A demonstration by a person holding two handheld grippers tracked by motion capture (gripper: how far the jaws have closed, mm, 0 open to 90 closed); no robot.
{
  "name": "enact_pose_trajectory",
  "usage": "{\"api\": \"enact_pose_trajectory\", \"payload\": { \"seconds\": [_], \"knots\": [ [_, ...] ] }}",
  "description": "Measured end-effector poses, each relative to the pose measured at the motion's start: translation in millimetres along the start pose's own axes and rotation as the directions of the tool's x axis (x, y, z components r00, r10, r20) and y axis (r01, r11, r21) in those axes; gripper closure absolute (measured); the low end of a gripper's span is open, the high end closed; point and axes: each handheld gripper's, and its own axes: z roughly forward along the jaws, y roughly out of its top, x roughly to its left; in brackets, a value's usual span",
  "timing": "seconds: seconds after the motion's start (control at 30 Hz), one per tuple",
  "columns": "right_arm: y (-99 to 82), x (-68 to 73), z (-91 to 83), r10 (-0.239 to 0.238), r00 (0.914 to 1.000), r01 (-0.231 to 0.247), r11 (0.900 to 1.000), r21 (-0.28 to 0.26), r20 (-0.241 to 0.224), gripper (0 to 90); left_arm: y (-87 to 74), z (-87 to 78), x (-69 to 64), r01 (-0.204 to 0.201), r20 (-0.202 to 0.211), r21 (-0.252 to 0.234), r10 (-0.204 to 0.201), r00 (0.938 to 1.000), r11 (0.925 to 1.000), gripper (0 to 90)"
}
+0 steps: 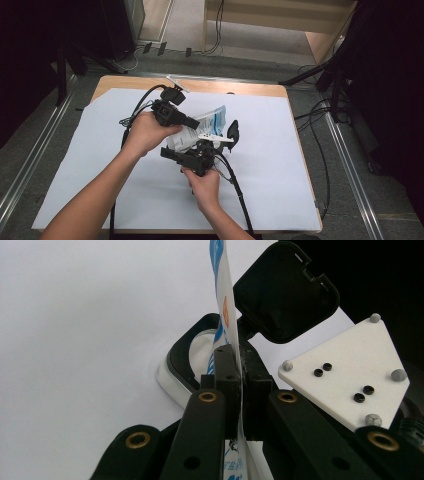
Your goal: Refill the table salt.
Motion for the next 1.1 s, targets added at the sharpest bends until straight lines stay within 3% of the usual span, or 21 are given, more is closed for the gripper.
{"api": "enact_pose_trajectory", "payload": {
  "seconds": [0.23, 0.53, 0.8, 1.1],
  "knots": [
    [-0.8, 2.9, -2.3, -0.046, 0.9972, 0.045, 0.9989, 0.01, 0.058, 55.8, 0.0, 1.1, -0.7, -0.009, -0.01, 0.011, 0.01, 0.9999, 0.9999, 89.7],
    [-2.0, 10.0, -5.8, -0.118, 0.9796, 0.117, 0.993, 0.016, 0.163, 51.4, 0.3, 3.4, -2.1, -0.014, -0.022, 0.017, 0.015, 0.9996, 0.9998, 89.7],
    [-1.0, 9.1, -4.7, -0.054, 0.9913, 0.055, 0.9985, -0.001, 0.12, 57.6, 2.9, 4.6, -7.1, -0.029, -0.031, 0.02, 0.03, 0.9991, 0.9994, 89.7],
    [1.3, 6.9, -4.9, -0.023, 0.996, 0.025, 0.9996, -0.012, 0.086, 58.9, 7.5, 6.1, -11.4, -0.043, -0.039, 0.041, 0.044, 0.9983, 0.9983, 89.6]
  ]
}}
